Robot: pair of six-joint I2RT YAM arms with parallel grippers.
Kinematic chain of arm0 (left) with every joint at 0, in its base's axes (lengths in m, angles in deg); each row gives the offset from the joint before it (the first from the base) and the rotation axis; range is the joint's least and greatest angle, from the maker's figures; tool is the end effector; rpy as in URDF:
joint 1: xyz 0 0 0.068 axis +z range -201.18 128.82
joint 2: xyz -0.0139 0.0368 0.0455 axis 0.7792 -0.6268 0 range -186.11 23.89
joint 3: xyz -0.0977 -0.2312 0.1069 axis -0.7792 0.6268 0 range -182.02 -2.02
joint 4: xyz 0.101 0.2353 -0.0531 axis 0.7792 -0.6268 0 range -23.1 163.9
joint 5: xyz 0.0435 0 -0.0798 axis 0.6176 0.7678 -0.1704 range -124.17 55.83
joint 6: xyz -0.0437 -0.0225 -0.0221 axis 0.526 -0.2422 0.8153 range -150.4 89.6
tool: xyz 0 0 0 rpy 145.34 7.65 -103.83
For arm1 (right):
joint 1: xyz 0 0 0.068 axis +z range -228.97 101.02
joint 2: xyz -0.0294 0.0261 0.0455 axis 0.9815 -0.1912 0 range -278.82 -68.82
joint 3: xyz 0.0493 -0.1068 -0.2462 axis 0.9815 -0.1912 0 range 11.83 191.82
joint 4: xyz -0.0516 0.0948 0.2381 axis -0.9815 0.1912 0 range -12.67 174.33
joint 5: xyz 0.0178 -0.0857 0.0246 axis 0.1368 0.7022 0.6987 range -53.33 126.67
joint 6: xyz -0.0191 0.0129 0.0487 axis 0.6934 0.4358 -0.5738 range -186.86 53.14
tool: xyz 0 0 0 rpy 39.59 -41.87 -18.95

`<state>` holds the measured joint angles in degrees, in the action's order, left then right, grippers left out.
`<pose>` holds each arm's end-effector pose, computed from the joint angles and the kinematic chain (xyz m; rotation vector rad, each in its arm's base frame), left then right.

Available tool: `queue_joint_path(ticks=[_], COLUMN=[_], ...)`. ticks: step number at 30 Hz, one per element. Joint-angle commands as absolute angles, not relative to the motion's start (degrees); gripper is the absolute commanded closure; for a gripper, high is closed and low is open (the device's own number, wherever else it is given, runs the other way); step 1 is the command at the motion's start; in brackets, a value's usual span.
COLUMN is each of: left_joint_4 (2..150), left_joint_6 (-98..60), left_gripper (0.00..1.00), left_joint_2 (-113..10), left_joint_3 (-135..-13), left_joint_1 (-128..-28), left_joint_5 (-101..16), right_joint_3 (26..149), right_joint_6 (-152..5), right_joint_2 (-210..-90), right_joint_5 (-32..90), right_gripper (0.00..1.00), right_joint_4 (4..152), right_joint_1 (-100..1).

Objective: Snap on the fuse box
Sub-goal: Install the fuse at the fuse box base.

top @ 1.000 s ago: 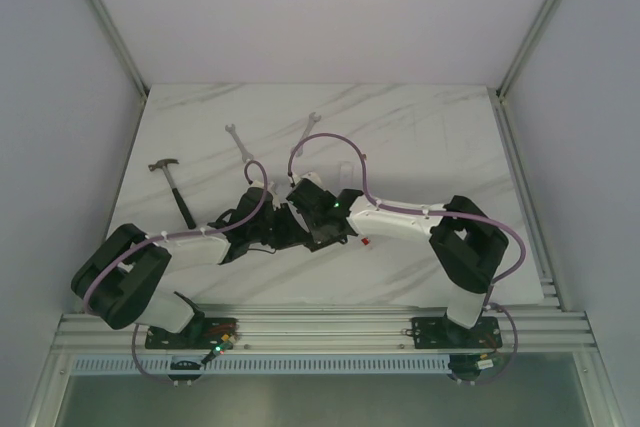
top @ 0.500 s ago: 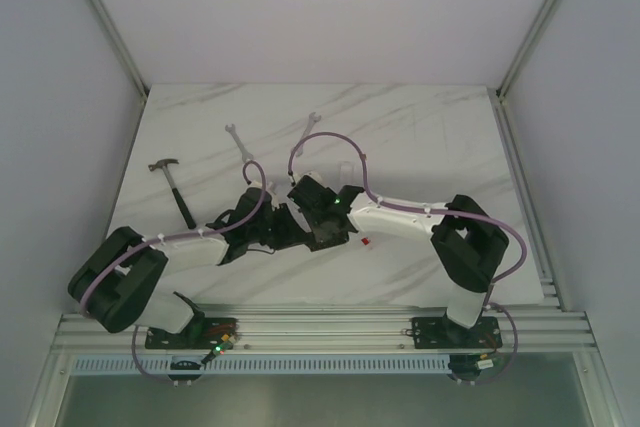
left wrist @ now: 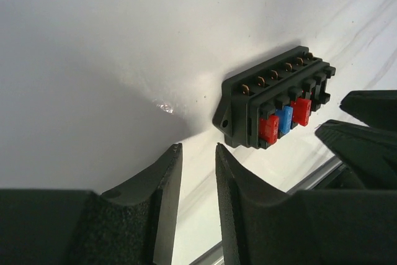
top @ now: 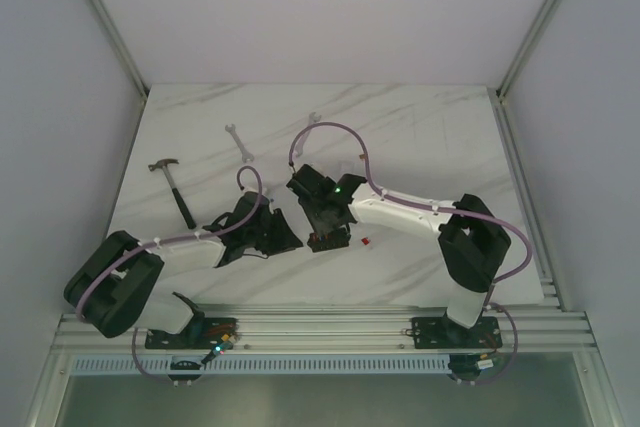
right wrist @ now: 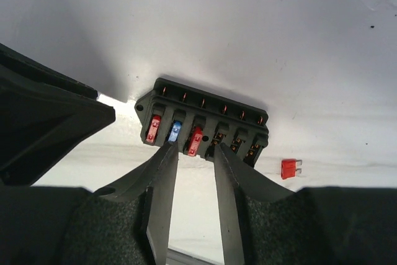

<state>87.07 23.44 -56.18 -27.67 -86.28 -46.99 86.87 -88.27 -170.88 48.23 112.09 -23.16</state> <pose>0.1979 -0.1488 0.1375 -0.2818 2.4888 -0.9944 0.2151 0.3038 0.2180 -0.7132 2.5287 0.2045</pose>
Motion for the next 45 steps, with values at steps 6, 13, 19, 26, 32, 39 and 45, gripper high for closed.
queue_joint_path(ticks=[6,13,19,26,32,39,45], left_joint_4=[83.56,84.32,85.8,87.33,87.51,87.52,87.51], left_joint_6=[22.04,21.21,21.02,21.38,21.7,21.97,21.99], left_gripper=[0.57,0.53,0.52,0.53,0.54,0.55,0.56], left_joint_2=[-52.93,-53.55,-55.38,-56.53,-59.02,-59.13,-59.89], left_joint_3=[-28.75,-30.92,-32.22,-32.56,-32.78,-32.52,-32.69], left_joint_1=[-86.17,-86.14,-86.16,-86.17,-86.16,-86.23,-86.17], left_joint_5=[-45.59,-46.84,-48.19,-49.62,-50.21,-50.37,-50.45], right_joint_3=[91.11,90.71,91.1,91.11,91.18,91.97,91.7], right_joint_6=[-94.45,-96.25,-96.75,-97.49,-97.19,-96.66,-96.59], right_joint_2=[-172.13,-172.77,-174.53,-175.29,-175.15,-173.65,-173.73], right_joint_5=[48.84,49.34,49.3,48.83,48.46,48.48,47.9], right_gripper=[0.72,0.73,0.74,0.73,0.74,0.73,0.73], right_joint_4=[117.9,118.4,117.84,116.66,116.56,116.05,115.33], right_joint_1=[-23.52,-23.71,-23.72,-23.79,-23.79,-23.78,-23.78])
